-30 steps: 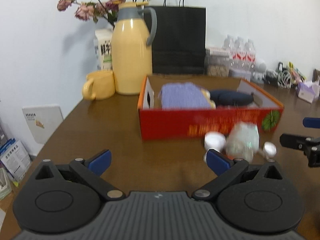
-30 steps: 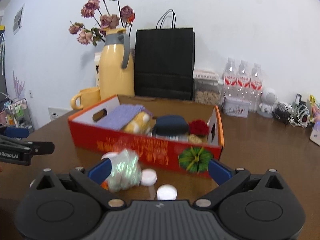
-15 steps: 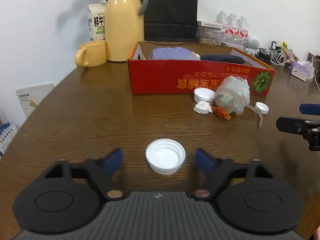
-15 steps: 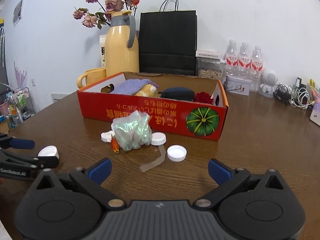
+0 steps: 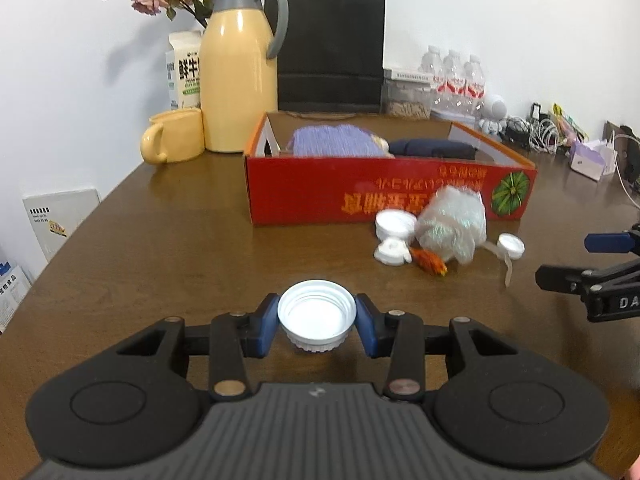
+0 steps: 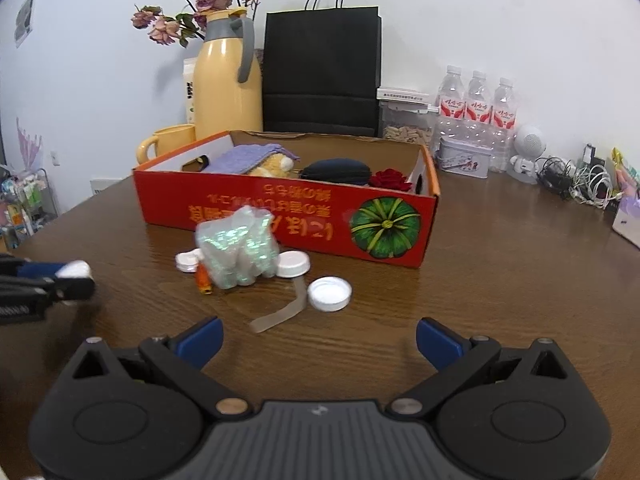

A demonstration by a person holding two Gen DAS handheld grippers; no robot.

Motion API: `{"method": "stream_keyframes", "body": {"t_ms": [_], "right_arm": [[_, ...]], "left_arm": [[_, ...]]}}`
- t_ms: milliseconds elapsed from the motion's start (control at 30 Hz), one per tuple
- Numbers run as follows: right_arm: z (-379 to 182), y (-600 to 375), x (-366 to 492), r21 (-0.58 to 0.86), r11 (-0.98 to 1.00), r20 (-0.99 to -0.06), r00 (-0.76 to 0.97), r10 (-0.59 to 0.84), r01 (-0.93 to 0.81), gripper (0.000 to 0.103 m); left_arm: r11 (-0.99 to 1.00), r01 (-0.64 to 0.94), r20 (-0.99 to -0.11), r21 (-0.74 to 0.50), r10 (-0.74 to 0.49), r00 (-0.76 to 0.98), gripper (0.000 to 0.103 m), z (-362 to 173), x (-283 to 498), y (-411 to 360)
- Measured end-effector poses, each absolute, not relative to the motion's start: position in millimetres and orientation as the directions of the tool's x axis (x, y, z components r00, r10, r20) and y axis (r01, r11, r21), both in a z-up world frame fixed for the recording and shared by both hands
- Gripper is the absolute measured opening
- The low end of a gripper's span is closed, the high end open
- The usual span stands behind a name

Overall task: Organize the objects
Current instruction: 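Move the left gripper to the table and grasp a white bottle cap, then carry the white cap into the box with the left gripper while the right gripper carries a blue-capped bottle in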

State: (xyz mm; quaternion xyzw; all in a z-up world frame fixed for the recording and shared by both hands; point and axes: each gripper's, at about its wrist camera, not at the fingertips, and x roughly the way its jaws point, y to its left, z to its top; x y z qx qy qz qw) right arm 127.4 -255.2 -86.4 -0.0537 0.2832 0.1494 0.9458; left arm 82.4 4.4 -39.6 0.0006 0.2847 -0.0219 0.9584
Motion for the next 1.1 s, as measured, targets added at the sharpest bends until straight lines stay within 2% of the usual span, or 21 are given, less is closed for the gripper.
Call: {"method": "stream_keyframes", "body": {"t_ms": [100,233,333,400,500,567,633,700,867,1100], "right_arm": [[-85,-259,138,-0.051,0.95,-0.552,0.801,0.231,-0.309,0.098],[-87,-263,160,-0.093,0.945,-0.578,0.79,0.204,-0.313,0.077],[-91,-262,174,-0.088,0.935,-0.603,0.766,0.224,-0.343,0.067],[-95,-259,181,-0.082,0.93,-0.619,0.749,0.234,-0.359,0.063],[-99,-256,189,-0.066,0.929,-0.624,0.742,0.247,-0.365,0.062],[-100,-254,193,-0.055,0.928,-0.622,0.74,0.258,-0.369,0.054],[-100,-252,194,-0.038,0.923,-0.617,0.736,0.279,-0.383,0.037],[-101,-251,195,-0.031,0.92,-0.613,0.735,0.291,-0.39,0.028],[-100,-250,194,-0.026,0.92,-0.6,0.742,0.298,-0.391,0.027],[-87,-256,183,-0.023,0.927,-0.527,0.793,0.306,-0.373,0.027]], "left_arm": [[0.999,0.035,-0.534,-0.016,-0.038,0.845,0.041,-35,87,6],[0.999,0.029,-0.531,-0.021,-0.036,0.847,0.041,-33,90,8],[0.999,0.025,-0.534,-0.023,-0.034,0.845,0.041,-34,93,9],[0.999,0.023,-0.535,-0.025,-0.033,0.844,0.041,-35,95,10],[0.999,0.022,-0.534,-0.027,-0.033,0.845,0.041,-35,97,11],[0.999,0.022,-0.534,-0.03,-0.034,0.845,0.041,-35,99,11],[0.999,0.022,-0.535,-0.033,-0.036,0.844,0.041,-35,102,11],[0.999,0.023,-0.534,-0.036,-0.038,0.845,0.041,-35,103,11],[0.999,0.029,-0.527,-0.04,-0.045,0.849,0.041,-33,105,11],[0.998,0.04,-0.506,-0.039,-0.054,0.861,0.041,-23,114,8]]}}
